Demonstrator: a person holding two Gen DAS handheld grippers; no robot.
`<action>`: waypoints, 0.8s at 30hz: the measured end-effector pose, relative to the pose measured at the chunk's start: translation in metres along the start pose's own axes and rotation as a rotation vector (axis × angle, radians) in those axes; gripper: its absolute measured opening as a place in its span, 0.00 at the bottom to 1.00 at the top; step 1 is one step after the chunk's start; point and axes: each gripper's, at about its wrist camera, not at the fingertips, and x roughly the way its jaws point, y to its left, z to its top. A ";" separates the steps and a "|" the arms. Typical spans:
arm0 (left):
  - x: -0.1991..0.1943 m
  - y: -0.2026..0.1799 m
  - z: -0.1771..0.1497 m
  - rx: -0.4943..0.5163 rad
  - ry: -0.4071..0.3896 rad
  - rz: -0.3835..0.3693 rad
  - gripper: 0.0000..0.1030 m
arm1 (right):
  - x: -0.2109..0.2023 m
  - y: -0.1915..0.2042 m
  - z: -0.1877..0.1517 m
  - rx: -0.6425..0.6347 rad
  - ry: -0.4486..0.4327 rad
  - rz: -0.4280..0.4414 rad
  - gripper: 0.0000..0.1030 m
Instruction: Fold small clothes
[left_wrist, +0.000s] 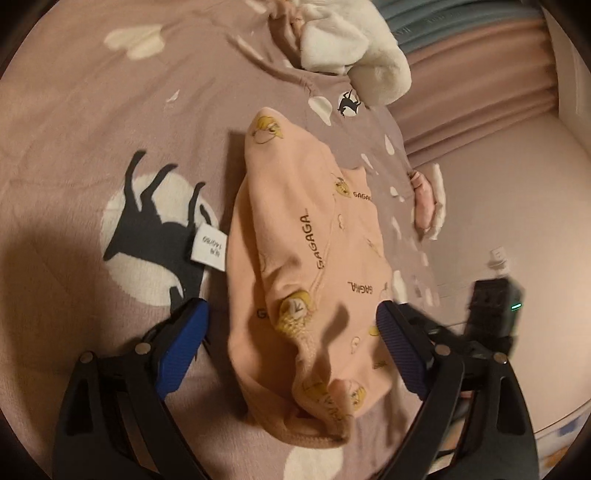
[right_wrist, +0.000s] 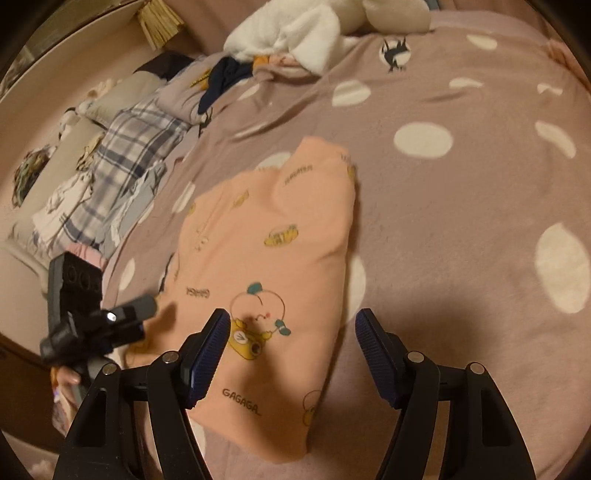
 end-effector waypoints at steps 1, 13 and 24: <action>-0.002 0.004 0.002 -0.027 0.001 -0.029 0.88 | 0.005 -0.003 0.000 0.014 0.012 0.011 0.68; 0.028 -0.027 0.005 0.030 0.134 -0.054 0.87 | 0.025 -0.019 0.006 0.086 0.017 0.135 0.69; 0.035 -0.001 0.021 -0.091 0.050 -0.025 0.32 | 0.031 -0.009 0.008 0.066 -0.009 0.110 0.57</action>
